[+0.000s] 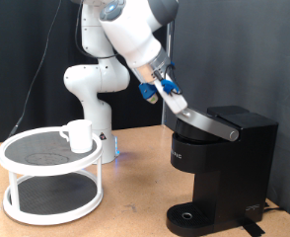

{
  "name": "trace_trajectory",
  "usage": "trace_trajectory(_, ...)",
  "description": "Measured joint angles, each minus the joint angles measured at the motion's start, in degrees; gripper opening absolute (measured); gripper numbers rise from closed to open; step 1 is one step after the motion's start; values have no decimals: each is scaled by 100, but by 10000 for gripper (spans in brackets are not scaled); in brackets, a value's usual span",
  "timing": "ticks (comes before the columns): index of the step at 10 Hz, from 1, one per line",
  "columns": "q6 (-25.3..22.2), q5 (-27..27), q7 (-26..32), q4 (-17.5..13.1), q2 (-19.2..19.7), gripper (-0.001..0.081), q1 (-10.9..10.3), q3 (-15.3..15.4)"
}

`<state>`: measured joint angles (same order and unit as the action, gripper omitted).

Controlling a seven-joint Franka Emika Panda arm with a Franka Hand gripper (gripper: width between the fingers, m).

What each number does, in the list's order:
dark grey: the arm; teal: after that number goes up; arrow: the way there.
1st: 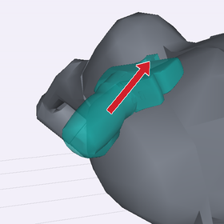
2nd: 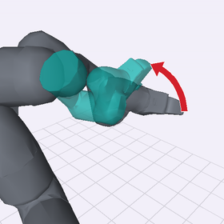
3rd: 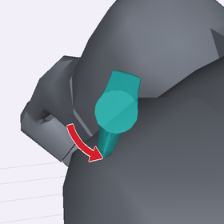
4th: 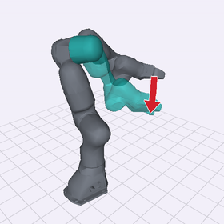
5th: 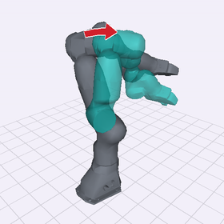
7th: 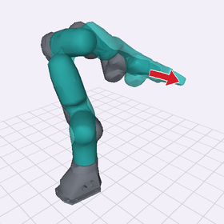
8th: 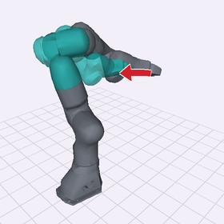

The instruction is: Make a cup of coffee with the keurig machine

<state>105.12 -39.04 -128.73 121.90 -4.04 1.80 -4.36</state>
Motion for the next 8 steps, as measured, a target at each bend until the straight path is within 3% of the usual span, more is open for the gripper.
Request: trace_trajectory(8, -127, 141, 112, 21, 335, 0, 72, -35)
